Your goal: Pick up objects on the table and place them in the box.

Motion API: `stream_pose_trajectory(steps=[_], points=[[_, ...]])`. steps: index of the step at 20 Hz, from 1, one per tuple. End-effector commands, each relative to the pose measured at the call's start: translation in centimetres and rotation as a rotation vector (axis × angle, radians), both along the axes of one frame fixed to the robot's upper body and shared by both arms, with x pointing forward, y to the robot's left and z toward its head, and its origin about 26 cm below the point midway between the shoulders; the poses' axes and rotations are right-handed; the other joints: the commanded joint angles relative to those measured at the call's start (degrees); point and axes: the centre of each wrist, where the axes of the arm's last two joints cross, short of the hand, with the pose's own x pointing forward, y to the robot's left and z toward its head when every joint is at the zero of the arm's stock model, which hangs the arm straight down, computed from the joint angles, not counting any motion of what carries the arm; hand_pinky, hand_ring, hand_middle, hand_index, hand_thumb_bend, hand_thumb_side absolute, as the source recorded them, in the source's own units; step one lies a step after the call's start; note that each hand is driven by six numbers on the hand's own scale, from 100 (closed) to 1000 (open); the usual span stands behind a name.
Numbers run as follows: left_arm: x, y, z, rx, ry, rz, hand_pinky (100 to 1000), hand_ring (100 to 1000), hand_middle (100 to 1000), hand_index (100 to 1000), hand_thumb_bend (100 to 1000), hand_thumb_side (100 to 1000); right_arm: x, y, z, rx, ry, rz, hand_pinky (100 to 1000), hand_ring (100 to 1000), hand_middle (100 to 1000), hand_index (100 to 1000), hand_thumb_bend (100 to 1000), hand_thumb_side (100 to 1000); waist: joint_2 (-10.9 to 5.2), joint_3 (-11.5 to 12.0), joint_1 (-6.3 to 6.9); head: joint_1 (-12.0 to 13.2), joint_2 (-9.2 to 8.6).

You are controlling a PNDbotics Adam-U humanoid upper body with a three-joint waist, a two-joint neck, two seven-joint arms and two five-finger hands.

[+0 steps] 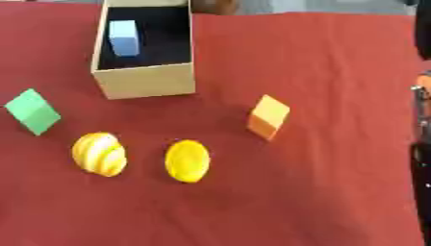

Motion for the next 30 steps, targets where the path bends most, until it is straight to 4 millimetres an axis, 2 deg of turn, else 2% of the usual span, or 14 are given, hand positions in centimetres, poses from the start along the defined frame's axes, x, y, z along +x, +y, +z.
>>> stream_pose_trajectory(steps=[1, 13, 17, 21, 27, 30], points=[[-0.4, 0.0, 0.8, 0.01, -0.029, -0.004, 744, 750, 755, 863, 282, 685, -0.5, -0.1, 0.8, -0.022, -0.029, 0.0, 888, 912, 683, 824, 100, 693, -1.59, 0.1, 0.06, 0.0, -0.84], [-0.4, 0.1, 0.8, 0.004, -0.033, -0.001, 744, 751, 755, 863, 286, 681, -0.5, -0.3, 1.0, -0.011, -0.041, -0.008, 887, 912, 688, 825, 100, 675, -1.53, 0.3, 0.16, 0.3, -1.21], [-0.4, 0.4, 0.9, -0.003, -0.04, 0.011, 744, 751, 755, 862, 286, 680, -0.8, -1.2, 1.6, -0.033, -0.045, -0.07, 883, 919, 693, 829, 100, 667, -1.45, 0.0, 0.22, 0.4, -1.21], [-0.5, 0.8, 0.8, 0.006, -0.036, 0.034, 744, 751, 755, 862, 284, 682, -1.6, -2.9, 2.6, -0.205, -0.062, -0.209, 864, 917, 713, 843, 100, 610, -1.54, -0.8, -0.28, 1.1, -0.68], [-0.6, 1.4, 0.5, 0.029, -0.021, 0.066, 744, 751, 755, 863, 279, 687, -3.0, -4.7, 4.9, -0.558, -0.107, -0.421, 844, 914, 754, 865, 100, 598, -1.79, -2.1, -1.03, 1.6, 0.17], [-0.6, 1.6, 0.4, 0.036, -0.017, 0.075, 743, 751, 755, 863, 278, 688, -3.4, -5.0, 5.4, -0.697, -0.114, -0.484, 839, 917, 786, 881, 100, 616, -1.88, -2.4, -1.29, 1.4, 1.25]])
